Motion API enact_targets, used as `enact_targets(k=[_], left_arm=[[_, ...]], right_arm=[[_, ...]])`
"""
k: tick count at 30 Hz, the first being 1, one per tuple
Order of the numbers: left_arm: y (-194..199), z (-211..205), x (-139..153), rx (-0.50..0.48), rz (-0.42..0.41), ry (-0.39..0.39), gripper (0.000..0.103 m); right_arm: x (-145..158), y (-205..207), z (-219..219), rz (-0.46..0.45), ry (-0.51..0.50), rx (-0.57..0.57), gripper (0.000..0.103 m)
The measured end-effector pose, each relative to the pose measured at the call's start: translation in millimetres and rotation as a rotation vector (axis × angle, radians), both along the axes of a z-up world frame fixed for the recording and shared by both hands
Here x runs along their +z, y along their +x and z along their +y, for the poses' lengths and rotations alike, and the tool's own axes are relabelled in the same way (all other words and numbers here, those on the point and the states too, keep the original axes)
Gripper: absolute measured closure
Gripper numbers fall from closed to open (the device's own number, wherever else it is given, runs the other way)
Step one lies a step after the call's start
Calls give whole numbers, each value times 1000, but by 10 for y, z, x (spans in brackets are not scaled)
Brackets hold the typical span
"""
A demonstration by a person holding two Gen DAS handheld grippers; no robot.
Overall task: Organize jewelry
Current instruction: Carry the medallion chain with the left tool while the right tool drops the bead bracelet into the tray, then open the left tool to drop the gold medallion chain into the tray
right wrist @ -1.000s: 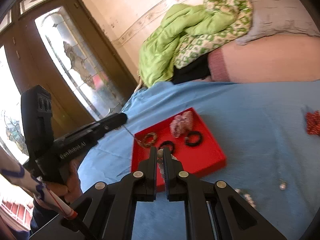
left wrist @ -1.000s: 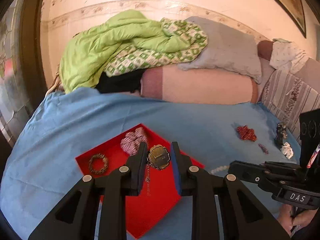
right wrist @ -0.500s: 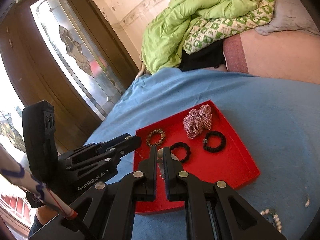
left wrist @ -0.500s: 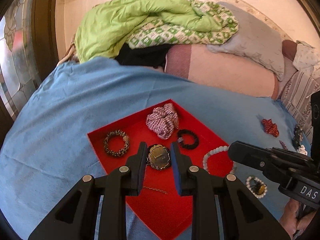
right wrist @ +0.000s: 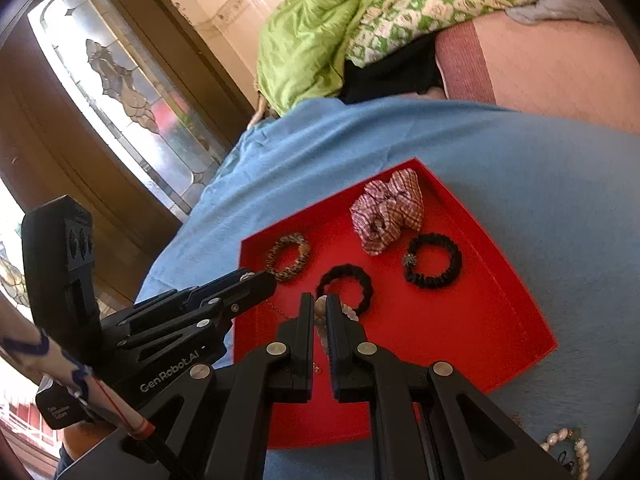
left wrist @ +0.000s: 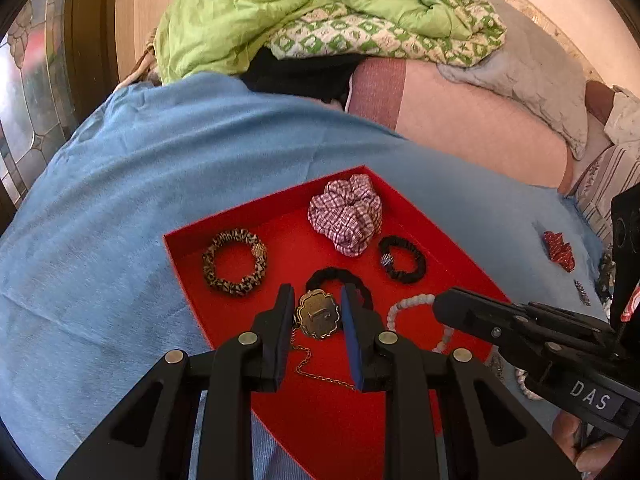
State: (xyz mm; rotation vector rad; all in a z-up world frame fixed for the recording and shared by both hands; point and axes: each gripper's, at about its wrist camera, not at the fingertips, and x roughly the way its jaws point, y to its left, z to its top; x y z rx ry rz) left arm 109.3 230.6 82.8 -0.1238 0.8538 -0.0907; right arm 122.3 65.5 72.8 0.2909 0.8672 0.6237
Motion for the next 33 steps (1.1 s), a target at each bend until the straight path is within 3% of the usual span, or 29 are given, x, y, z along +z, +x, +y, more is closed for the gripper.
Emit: enact_targets(k=[22,33], left_arm=[[133,-128,-297,4,52,112,80],[180,-146,-379,10,64,170,80]], right_arm=[[-404,311,-111,87,-195,-86,96],[-478,343,-160,87,-258,-119,96]])
